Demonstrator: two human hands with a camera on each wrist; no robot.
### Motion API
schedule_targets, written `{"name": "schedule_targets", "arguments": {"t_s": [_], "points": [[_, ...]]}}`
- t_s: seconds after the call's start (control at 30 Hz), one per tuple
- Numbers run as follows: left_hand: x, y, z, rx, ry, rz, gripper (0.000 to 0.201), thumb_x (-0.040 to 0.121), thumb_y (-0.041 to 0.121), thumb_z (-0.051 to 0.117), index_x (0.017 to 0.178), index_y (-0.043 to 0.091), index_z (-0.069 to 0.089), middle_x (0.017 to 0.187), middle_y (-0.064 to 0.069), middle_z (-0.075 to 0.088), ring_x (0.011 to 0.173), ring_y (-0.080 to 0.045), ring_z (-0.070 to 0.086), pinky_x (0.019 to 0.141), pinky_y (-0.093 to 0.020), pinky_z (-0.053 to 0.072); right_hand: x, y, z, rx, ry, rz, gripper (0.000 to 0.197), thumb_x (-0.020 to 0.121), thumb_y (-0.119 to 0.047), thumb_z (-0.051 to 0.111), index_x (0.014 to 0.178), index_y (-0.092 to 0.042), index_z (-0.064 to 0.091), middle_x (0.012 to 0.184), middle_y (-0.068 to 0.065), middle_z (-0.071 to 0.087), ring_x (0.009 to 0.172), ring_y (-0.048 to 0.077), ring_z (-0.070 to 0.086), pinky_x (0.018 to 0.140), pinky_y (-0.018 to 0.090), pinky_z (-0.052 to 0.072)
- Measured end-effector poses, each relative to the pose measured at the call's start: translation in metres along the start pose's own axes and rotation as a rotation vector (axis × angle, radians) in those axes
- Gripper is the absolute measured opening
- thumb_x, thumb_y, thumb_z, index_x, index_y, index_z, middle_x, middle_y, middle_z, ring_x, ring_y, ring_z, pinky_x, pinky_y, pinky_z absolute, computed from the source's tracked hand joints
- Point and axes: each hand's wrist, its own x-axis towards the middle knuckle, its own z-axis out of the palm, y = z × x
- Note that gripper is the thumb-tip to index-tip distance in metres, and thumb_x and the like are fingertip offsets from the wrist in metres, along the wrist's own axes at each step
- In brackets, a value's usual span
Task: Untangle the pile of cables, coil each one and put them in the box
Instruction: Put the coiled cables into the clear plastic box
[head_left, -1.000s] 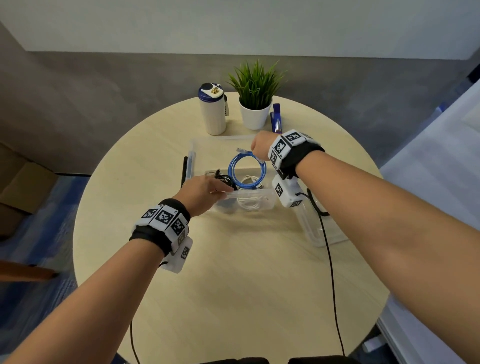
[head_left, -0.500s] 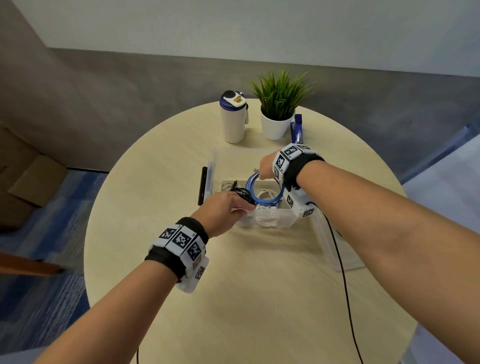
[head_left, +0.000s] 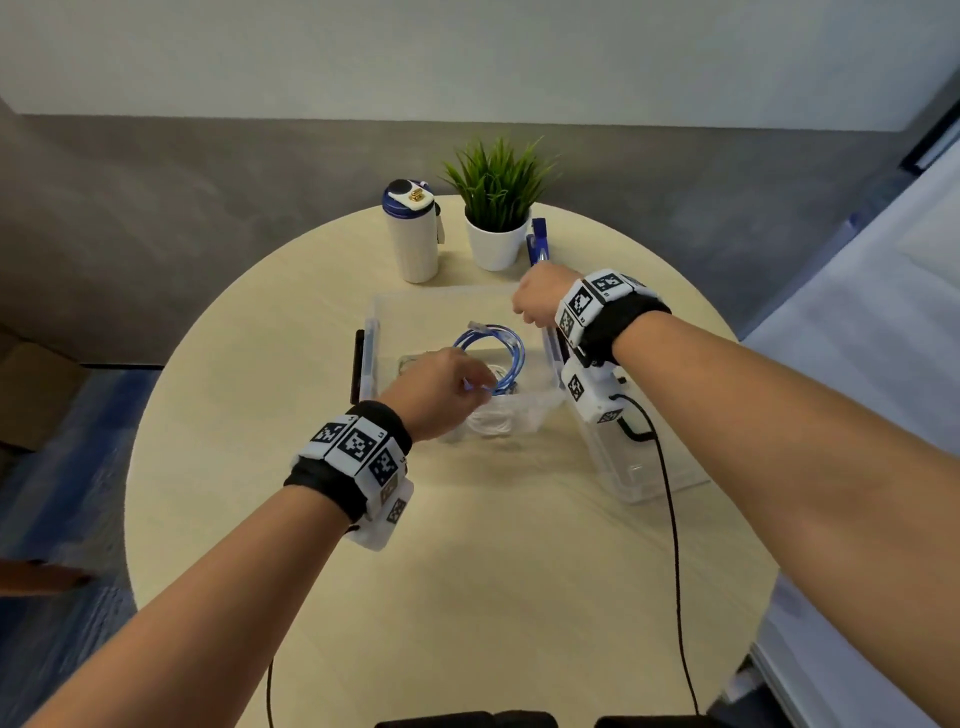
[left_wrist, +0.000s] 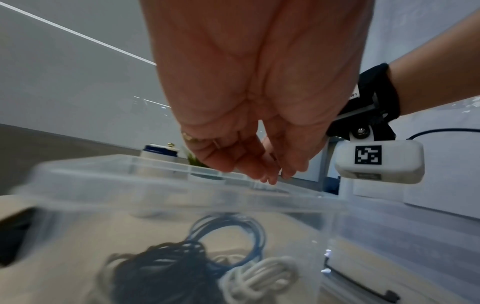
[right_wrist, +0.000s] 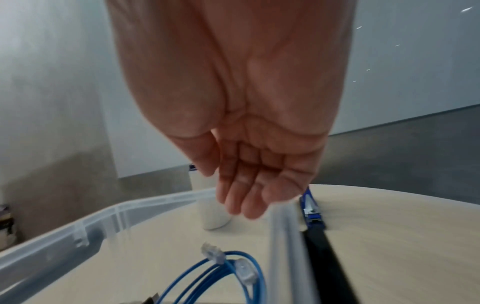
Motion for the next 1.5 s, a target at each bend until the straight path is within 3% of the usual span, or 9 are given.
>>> {"name": "schedule_targets", "arguments": {"t_s": [0.1,0.23,0.47,0.7,0.87,0.97,1.07,1.37,1.5], "points": [[0.007,0.034,0.011,0.006,-0.024,0.088,0.017,0.089,0.017,0.062,0.1,0.012,0.073,0.082,0.006,0.052,0.073,-0.01,0.05,0.061,-0.002,0.031,-0.014,0.041,-0.001,0.127,0.097,0.091,0.029,0.091,-0.013,0.045,0.109,0.0,0.064,0.11,0.017,0.066,0.095,0.03,0.062,0.066,0.029,0.043],[0.015,0.068,0.04,-0.028,-0.16,0.132,0.019,0.09,0.017,0.06,0.105,0.012,0.071,0.091,0.0,0.069,0.086,-0.017,0.062,0.074,-0.019,0.043,-0.041,0.101,0.019,0.236,0.116,0.244,0.024,0.09,-0.014,0.049,0.096,0.001,0.066,0.094,0.016,0.069,0.088,0.033,0.066,0.075,0.034,0.051],[0.036,0.084,0.12,-0.03,-0.348,-0.045,0.036,0.093,0.023,0.056,0.126,0.01,0.057,0.12,-0.009,0.063,0.108,-0.023,0.058,0.09,-0.025,0.042,-0.072,0.178,0.078,0.168,0.014,0.452,0.031,0.088,-0.014,0.05,0.058,-0.008,0.044,0.059,0.007,0.046,0.053,0.022,0.042,0.053,0.026,0.035],[0.058,0.072,0.168,-0.153,-0.3,-0.472,0.051,0.089,0.034,0.058,0.126,0.002,0.046,0.125,-0.017,0.053,0.112,-0.033,0.053,0.093,-0.039,0.046,-0.081,0.201,0.118,0.191,-0.049,0.473,0.019,0.088,-0.015,0.052,0.07,-0.007,0.053,0.09,0.01,0.062,0.078,0.03,0.057,0.08,0.034,0.048],[0.062,0.079,0.182,-0.866,-0.132,-0.772,0.057,0.087,0.028,0.065,0.13,0.001,0.041,0.13,-0.022,0.049,0.111,-0.034,0.055,0.086,-0.038,0.05,-0.086,0.202,0.113,0.332,0.005,0.522,0.035,0.09,-0.015,0.054,0.122,0.001,0.056,0.125,0.019,0.057,0.116,0.035,0.054,0.076,0.029,0.035],[0.064,0.076,0.185,-1.131,-0.067,-0.836,0.058,0.088,0.02,0.065,0.136,0.0,0.039,0.139,-0.026,0.041,0.114,-0.036,0.054,0.072,-0.033,0.046,-0.086,0.204,0.109,0.361,0.0,0.539,0.03,0.091,-0.015,0.053,0.115,0.001,0.059,0.125,0.017,0.057,0.116,0.035,0.054,0.079,0.028,0.037],[0.065,0.08,0.183,-1.224,-0.067,-0.818,0.049,0.091,0.015,0.061,0.134,0.003,0.04,0.124,-0.018,0.055,0.099,-0.029,0.059,0.078,-0.037,0.05,-0.069,0.216,0.122,0.219,-0.109,0.529,0.015,0.089,-0.011,0.049,0.082,-0.003,0.06,0.116,0.016,0.063,0.102,0.038,0.06,0.091,0.042,0.05],[0.069,0.123,0.16,-1.223,-0.142,-0.492,0.012,0.098,0.006,0.045,0.1,0.015,0.037,0.107,-0.007,0.055,0.095,-0.025,0.06,0.072,-0.033,0.049,-0.087,0.201,0.108,0.78,0.241,0.706,0.043,0.099,-0.018,0.036,0.137,0.002,0.039,0.139,0.022,0.045,0.126,0.036,0.045,0.098,0.037,0.039],[0.069,0.119,0.146,-1.225,0.003,-0.355,0.008,0.099,0.008,0.041,0.105,0.012,0.039,0.114,-0.006,0.059,0.099,-0.019,0.064,0.075,-0.031,0.051,-0.088,0.181,0.092,1.269,0.534,0.798,0.054,0.092,-0.039,0.048,0.13,-0.002,0.035,0.122,0.019,0.053,0.094,0.037,0.061,0.085,0.05,0.054]]}}
